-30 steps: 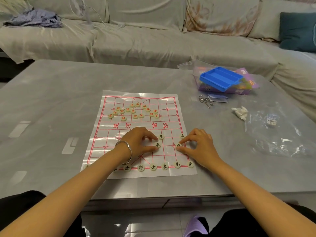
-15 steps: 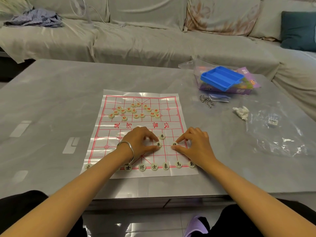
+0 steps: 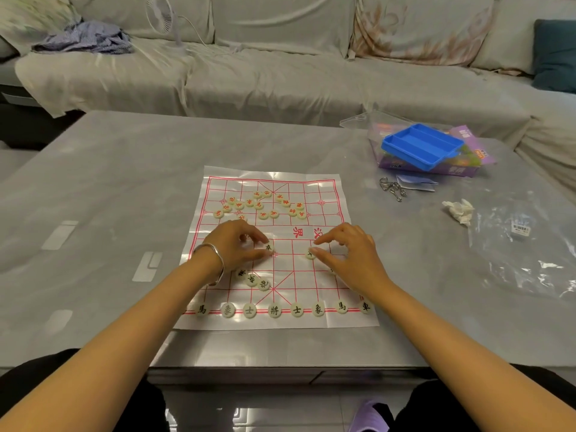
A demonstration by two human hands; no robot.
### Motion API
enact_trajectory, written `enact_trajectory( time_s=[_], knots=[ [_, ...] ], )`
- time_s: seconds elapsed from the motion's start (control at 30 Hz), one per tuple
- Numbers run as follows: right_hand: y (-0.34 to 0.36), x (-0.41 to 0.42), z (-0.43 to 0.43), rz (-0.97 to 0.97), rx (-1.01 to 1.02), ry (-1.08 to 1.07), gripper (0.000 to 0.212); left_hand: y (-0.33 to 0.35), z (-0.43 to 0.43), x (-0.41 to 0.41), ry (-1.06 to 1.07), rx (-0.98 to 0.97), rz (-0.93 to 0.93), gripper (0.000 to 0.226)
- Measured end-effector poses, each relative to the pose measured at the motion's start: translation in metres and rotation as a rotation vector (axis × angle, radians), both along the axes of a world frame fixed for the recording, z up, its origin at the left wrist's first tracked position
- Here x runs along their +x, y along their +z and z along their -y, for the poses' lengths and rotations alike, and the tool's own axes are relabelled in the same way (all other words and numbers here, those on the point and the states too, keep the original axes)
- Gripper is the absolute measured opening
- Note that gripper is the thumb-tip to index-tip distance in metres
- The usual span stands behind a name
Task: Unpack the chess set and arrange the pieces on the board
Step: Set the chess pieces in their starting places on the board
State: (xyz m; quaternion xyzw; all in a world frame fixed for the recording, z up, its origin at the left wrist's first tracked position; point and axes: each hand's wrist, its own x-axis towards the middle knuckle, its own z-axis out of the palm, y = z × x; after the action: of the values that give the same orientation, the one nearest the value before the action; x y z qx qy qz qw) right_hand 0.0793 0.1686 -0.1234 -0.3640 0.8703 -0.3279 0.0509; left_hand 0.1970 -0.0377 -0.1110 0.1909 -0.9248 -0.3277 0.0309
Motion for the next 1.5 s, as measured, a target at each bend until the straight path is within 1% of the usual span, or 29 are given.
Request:
enact_trajectory(
  time_s=[0.27, 0.37, 0.43, 0.57, 0.63, 0.7, 0.77, 0.8, 0.9, 0.97, 1.07, 1.17, 1.23, 1.33, 1.4, 1.5],
  knots=[
    [0.002, 0.003, 0.013, 0.030, -0.020, 0.018, 0.024, -0.004, -0.002, -0.004, -0.050, -0.038, 0.029, 0.028],
    [0.004, 0.005, 0.016, 0.059, -0.053, 0.032, 0.018, -0.005, -0.003, -0.004, -0.051, -0.050, 0.025, 0.029],
    [0.005, 0.007, 0.018, 0.068, -0.056, 0.028, 0.017, -0.006, -0.004, -0.004, -0.039, -0.047, 0.005, 0.029],
    [0.008, 0.011, 0.024, 0.077, -0.061, 0.024, 0.019, -0.009, -0.007, -0.003, -0.040, -0.027, -0.016, 0.031],
    [0.007, 0.015, 0.027, 0.084, -0.067, 0.045, 0.015, -0.007, -0.004, 0.000, -0.050, -0.007, -0.003, 0.035],
    [0.006, 0.020, 0.030, 0.093, -0.048, 0.090, 0.011, 0.002, 0.004, 0.006, -0.033, 0.058, 0.000, 0.037],
    [0.005, 0.026, 0.033, 0.112, 0.014, 0.162, 0.014, 0.012, 0.018, 0.017, 0.000, 0.121, -0.009, 0.033],
    [0.004, 0.029, 0.034, 0.122, 0.047, 0.203, 0.016, 0.015, 0.024, 0.023, -0.003, 0.121, 0.001, 0.030],
    [0.005, 0.041, 0.039, 0.127, 0.089, 0.292, 0.022, 0.017, 0.030, 0.041, -0.099, 0.082, 0.107, 0.027],
    [0.005, 0.046, 0.042, 0.121, 0.105, 0.330, 0.026, 0.010, 0.026, 0.049, -0.172, 0.041, 0.165, 0.033],
    [0.004, 0.053, 0.047, 0.087, 0.138, 0.359, 0.029, 0.000, 0.023, 0.054, -0.193, -0.004, 0.125, 0.036],
    [0.002, 0.058, 0.052, 0.062, 0.164, 0.339, 0.029, -0.002, 0.023, 0.055, -0.166, -0.029, 0.086, 0.027],
    [0.002, 0.060, 0.055, 0.045, 0.183, 0.323, 0.029, -0.001, 0.025, 0.055, -0.128, -0.068, 0.100, 0.025],
    [0.004, 0.062, 0.061, -0.004, 0.205, 0.306, 0.031, -0.001, 0.029, 0.055, -0.045, -0.153, 0.115, 0.031],
    [0.006, 0.064, 0.068, -0.013, 0.211, 0.293, 0.030, -0.002, 0.032, 0.055, -0.009, -0.174, 0.120, 0.037],
    [0.009, 0.063, 0.077, -0.024, 0.217, 0.277, 0.027, 0.001, 0.039, 0.055, -0.070, -0.098, 0.138, 0.049]
  ],
)
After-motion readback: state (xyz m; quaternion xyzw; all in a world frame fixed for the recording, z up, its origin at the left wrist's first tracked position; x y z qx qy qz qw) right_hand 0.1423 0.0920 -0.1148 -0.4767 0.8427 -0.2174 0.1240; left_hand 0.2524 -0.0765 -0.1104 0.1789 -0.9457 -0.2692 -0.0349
